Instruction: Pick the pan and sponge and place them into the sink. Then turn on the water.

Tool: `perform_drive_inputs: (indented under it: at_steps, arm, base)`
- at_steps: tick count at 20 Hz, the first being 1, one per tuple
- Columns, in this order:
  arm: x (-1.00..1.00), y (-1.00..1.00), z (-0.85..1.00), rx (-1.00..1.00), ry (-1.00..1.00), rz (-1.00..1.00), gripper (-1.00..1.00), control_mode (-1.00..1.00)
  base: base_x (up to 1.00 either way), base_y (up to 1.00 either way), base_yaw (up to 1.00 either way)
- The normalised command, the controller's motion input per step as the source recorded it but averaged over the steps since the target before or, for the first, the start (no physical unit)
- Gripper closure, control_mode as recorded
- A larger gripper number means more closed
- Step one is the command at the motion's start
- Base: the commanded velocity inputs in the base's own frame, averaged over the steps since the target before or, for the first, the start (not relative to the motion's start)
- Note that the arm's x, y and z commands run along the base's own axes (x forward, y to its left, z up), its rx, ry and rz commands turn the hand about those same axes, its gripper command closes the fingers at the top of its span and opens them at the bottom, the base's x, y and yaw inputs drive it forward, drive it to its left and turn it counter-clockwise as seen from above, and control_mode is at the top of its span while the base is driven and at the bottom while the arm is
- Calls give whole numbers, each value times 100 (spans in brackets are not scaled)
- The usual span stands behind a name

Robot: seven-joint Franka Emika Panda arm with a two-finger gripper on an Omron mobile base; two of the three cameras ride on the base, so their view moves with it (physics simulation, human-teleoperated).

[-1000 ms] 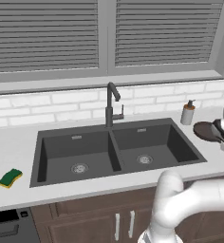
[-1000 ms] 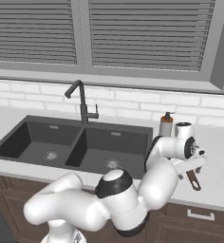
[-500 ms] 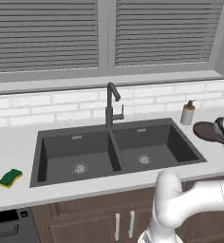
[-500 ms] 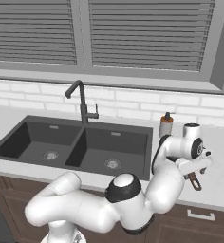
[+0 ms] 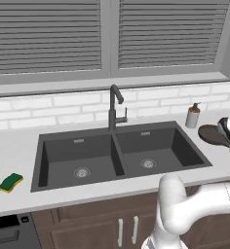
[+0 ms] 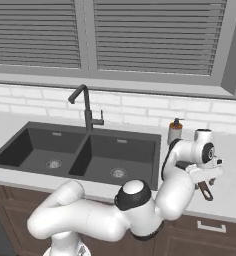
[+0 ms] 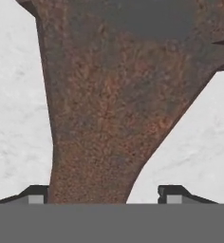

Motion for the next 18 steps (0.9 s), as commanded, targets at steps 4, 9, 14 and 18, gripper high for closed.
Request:
perform_drive_inputs:
  at_steps: [4, 9, 14, 18]
  arm:
    - [-55, 4, -100, 11, -16, 0, 100, -100]
    - [-27, 51, -86, 6, -27, -4, 100, -100]
    - [-6, 56, -9, 1, -14, -7, 100, -100]
    - [-4, 16, 91, 0, 0, 0, 100, -100]
  base:
    - [0, 0, 0]
    - [0, 0, 0]
    - [0, 0, 0]
    - [0, 0, 0]
